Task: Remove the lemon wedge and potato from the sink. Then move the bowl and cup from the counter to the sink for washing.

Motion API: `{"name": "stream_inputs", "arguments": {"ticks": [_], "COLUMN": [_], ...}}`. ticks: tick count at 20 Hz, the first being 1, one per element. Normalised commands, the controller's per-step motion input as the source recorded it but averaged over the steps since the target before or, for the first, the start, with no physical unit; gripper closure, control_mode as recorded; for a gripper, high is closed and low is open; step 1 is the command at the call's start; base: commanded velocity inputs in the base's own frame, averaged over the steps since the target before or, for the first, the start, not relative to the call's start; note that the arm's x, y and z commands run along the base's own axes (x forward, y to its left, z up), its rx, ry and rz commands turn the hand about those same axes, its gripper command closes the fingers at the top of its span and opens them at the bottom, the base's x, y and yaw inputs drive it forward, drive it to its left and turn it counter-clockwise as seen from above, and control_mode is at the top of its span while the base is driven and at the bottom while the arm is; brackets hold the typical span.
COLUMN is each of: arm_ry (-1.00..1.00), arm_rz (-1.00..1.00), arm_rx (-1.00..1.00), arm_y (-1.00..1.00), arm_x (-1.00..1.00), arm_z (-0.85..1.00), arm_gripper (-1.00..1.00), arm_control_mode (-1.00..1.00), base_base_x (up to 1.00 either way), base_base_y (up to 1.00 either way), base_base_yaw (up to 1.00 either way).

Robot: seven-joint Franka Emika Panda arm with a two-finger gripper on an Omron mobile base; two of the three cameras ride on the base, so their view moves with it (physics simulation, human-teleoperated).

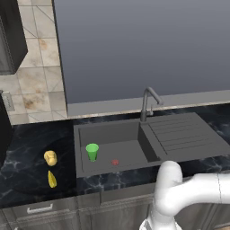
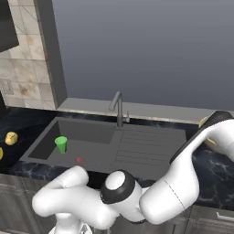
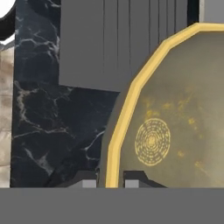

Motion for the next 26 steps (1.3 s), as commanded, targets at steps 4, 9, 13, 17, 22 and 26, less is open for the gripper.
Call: {"name": "stream_inputs", "arguments": {"ticks": [4,9,13,17,22,26], "arm_ry": [0.0,0.0,0.0,0.0,0.12,0.16], "arm_rz": [0.12,0.06,0.04,0.03,0.05,0.1], "arm_rx": [-0.16,-0.13,-0.08,-0.04,0.0,0.0], "arm_y": [0.28,0.29,0.28,0.28,0.32,0.33], "arm_x": [-0.19,-0.23,-0.23,-0.18,-0.14,-0.15], "arm_z": [0.09,0.06,0.09,0.14,0.21,0.18], "arm_gripper": [1.0,1.0,1.0,1.0,1.0,1.0], "arm_control_mode": [-1.0,-1.0,-1.0,-1.0,-1.0,-1.0], "base_base_x": [0.0,0.0,0.0,0.0,0.0,0.0], "base_base_y": [0.0,0.0,0.0,0.0,0.0,0.0], "base_base_yaw": [0.0,0.0,0.0,0.0,0.0,0.0]}}
